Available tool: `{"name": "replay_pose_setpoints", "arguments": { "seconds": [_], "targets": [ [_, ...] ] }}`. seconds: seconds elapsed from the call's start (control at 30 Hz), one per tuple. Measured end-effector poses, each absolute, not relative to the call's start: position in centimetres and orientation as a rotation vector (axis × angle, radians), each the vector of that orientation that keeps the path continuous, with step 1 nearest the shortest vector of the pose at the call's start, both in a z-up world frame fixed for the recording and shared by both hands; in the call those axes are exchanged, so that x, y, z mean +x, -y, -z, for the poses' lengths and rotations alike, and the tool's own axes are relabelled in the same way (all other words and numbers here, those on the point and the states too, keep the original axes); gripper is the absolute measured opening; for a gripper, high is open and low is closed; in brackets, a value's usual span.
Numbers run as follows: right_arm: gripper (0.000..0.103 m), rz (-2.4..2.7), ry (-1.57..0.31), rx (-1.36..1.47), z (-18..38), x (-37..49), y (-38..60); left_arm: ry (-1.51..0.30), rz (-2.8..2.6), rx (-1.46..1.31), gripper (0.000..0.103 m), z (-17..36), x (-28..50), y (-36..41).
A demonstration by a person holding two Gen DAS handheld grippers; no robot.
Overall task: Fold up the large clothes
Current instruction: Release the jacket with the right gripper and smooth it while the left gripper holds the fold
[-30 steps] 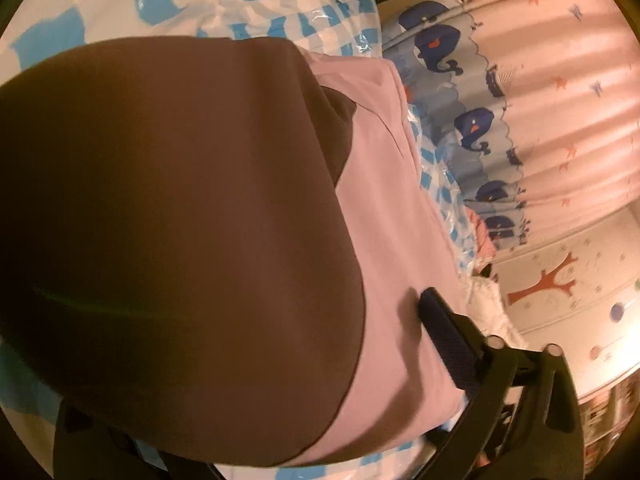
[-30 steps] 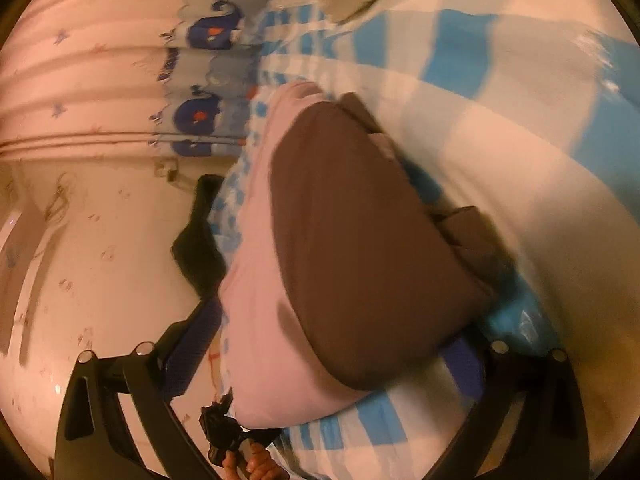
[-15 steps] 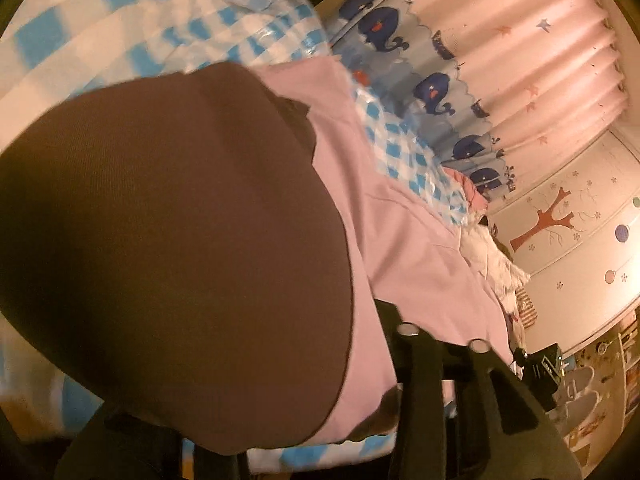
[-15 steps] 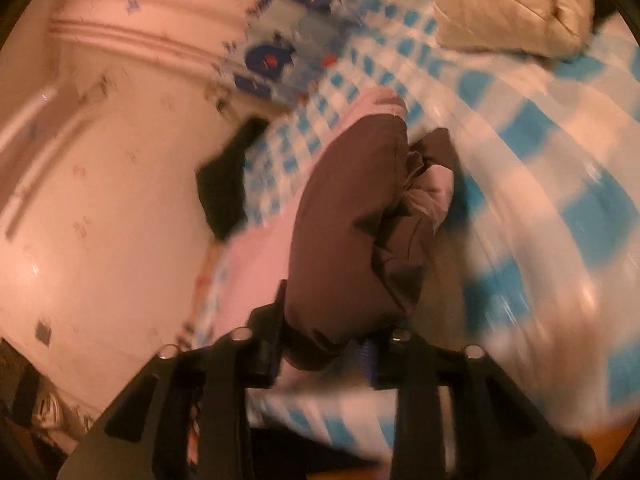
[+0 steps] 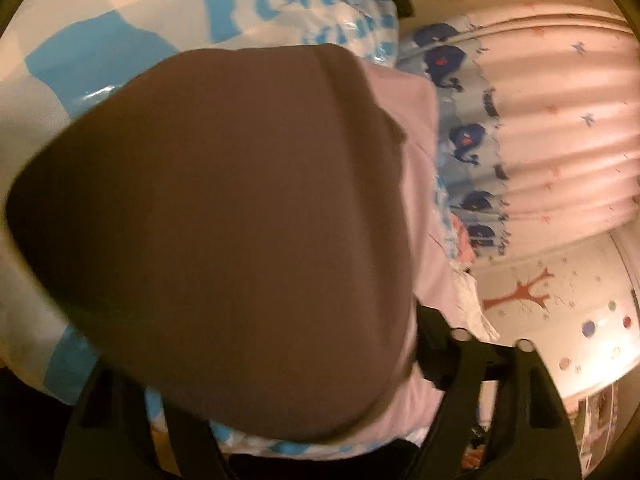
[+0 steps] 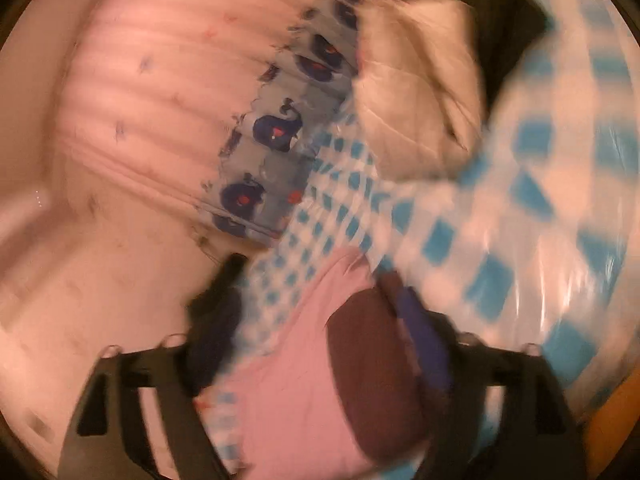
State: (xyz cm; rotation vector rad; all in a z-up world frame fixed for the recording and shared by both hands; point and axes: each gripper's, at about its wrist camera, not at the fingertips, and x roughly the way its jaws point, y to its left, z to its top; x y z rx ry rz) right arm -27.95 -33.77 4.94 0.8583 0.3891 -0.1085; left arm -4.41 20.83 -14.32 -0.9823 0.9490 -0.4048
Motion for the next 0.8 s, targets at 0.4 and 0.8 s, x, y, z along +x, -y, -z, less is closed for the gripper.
{"name": "replay_pose_setpoints", "arguments": {
  "seconds": [0.4,0.8],
  "targets": [
    [0.083,-0.007,-0.994,-0.182,4.7,5.3,9.5,-0.839,0.327,-0.781,0.053,12.4,-4.5,-19.1],
    [0.092,-0.092,-0.984,-0.158,3.8,2.1,9.9,-0.800,0.360,-0.706,0.048,11.4,-7.2,-20.5]
  ]
}}
